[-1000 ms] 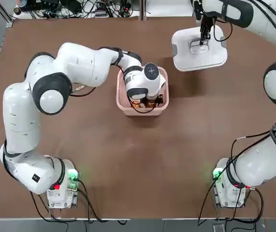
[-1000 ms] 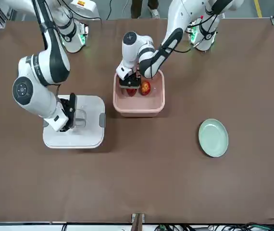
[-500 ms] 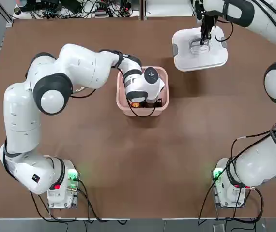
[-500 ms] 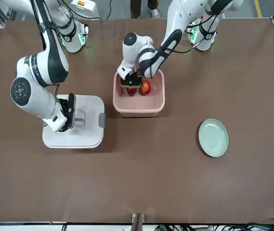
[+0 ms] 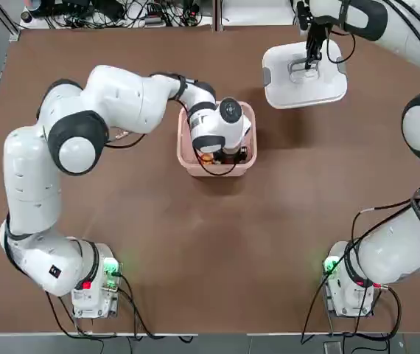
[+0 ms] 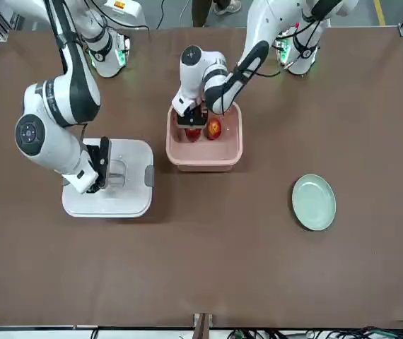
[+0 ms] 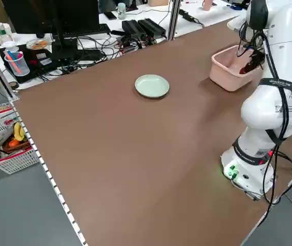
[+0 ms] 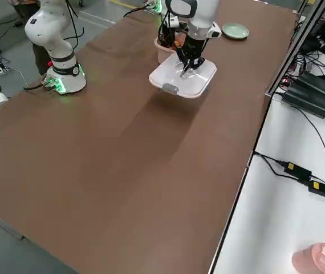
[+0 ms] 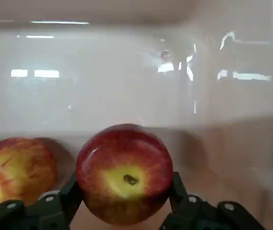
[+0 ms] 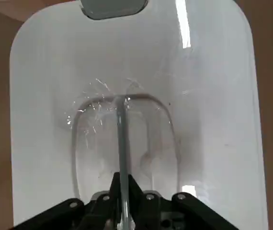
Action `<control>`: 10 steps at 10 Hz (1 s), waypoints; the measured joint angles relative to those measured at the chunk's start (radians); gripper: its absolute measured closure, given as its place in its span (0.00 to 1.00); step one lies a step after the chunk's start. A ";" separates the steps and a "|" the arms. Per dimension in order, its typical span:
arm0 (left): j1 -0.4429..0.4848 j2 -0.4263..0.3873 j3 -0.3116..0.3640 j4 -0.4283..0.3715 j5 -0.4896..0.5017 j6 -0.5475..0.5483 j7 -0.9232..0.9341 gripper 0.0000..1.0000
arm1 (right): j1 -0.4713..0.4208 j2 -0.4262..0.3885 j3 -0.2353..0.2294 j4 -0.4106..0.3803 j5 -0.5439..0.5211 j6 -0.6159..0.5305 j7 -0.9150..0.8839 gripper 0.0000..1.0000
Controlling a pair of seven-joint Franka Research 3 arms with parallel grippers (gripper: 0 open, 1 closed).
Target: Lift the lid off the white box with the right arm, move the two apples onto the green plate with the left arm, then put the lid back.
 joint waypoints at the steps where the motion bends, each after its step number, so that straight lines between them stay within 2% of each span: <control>1: 0.025 -0.035 -0.034 0.029 -0.049 -0.063 0.004 0.24 | -0.001 0.000 0.000 0.000 0.000 0.000 -0.006 0.94; 2: 0.072 -0.073 -0.085 0.049 -0.084 -0.125 0.015 0.24 | -0.002 0.000 0.000 0.000 0.000 0.000 -0.012 0.94; 4: 0.232 -0.143 -0.212 0.071 -0.105 -0.253 0.050 0.24 | -0.005 0.000 0.000 0.000 0.001 -0.001 -0.016 0.94; 6: 0.472 -0.165 -0.351 0.128 -0.109 -0.390 0.173 0.24 | -0.006 0.000 0.000 0.000 0.002 -0.001 -0.019 0.94; 8: 0.753 -0.166 -0.513 0.169 -0.111 -0.484 0.355 0.24 | -0.008 0.000 0.001 0.001 0.004 -0.001 -0.020 0.94; 9: 0.865 -0.165 -0.554 0.158 -0.109 -0.500 0.430 0.24 | -0.008 0.000 0.001 0.001 0.004 -0.002 -0.021 0.94; 10: 0.944 -0.162 -0.560 0.134 -0.097 -0.499 0.499 0.24 | -0.008 0.000 0.002 0.001 0.005 -0.002 -0.022 0.94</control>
